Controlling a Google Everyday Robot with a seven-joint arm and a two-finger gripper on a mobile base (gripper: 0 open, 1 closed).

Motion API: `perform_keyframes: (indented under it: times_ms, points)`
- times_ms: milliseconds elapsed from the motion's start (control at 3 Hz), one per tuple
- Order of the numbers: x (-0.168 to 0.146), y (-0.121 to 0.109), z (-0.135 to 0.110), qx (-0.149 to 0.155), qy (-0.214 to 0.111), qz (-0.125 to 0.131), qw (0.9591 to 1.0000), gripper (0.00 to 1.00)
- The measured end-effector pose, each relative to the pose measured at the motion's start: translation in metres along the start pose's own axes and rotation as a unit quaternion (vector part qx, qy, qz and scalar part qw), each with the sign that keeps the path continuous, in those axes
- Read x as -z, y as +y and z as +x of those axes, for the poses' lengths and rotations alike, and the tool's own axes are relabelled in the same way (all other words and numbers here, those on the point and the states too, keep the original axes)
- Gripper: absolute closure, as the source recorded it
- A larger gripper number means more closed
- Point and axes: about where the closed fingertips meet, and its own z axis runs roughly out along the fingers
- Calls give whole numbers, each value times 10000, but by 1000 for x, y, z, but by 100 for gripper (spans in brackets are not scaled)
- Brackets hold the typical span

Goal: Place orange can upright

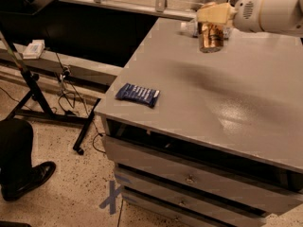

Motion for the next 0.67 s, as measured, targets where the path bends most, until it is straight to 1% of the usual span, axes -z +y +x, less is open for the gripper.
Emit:
perform_keyframes:
  times_ms: [333, 667]
  points:
    - [-3, 2, 3, 70, -267, -186, 9994, 100]
    - [12, -14, 15, 77, -921, -314, 9952, 100]
